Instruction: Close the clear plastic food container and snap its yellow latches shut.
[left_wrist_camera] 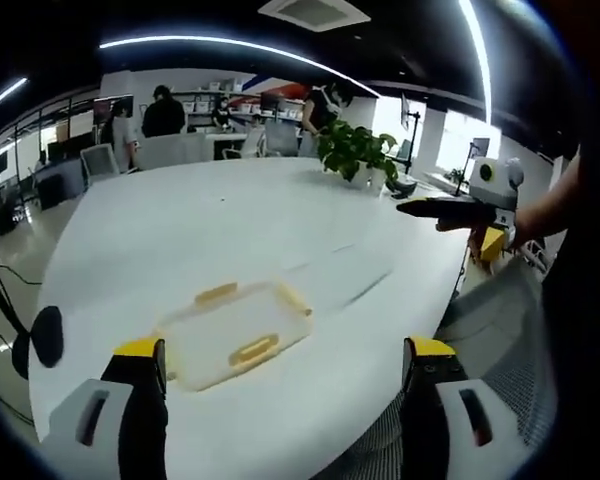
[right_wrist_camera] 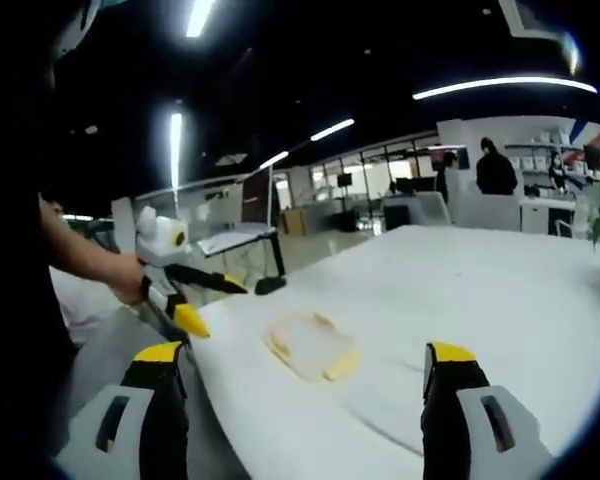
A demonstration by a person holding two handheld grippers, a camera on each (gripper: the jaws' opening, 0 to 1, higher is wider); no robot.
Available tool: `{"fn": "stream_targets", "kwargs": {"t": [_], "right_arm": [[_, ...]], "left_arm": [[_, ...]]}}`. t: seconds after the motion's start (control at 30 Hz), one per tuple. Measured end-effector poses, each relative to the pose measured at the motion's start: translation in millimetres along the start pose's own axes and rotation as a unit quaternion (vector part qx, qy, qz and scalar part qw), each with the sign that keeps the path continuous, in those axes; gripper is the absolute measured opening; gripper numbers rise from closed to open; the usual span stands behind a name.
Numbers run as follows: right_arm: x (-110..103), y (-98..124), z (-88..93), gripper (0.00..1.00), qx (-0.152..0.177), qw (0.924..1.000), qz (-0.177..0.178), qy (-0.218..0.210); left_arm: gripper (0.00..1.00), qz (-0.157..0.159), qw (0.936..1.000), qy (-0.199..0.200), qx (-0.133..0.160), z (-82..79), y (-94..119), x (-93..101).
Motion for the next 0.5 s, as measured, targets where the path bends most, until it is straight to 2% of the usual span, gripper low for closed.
{"fn": "stream_targets", "kwargs": {"t": [0.33, 0.5], "right_arm": [[4, -10, 0.3, 0.96, -0.021, 0.9997, -0.008, 0.011], [3, -17, -3.1, 0.94, -0.029, 0.9990, -0.010, 0.032]], "left_arm": [[0.99, 0.005, 1.0000, 0.002, 0.003, 0.6, 0, -12.6], [0.98, 0.006, 1.0000, -0.002, -0.004, 3.4, -1, -17.5]]}}
Point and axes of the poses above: the point that each gripper's makers call its tool centre point, and the gripper's own axes: y roughly backward along the fingers, x roughly to its right, z roughly out of its underside, the point moved 8 cm from there along y, roughly backward along the fingers, and after that the axes turned 13 degrees about -x, right-handed, at the moved point
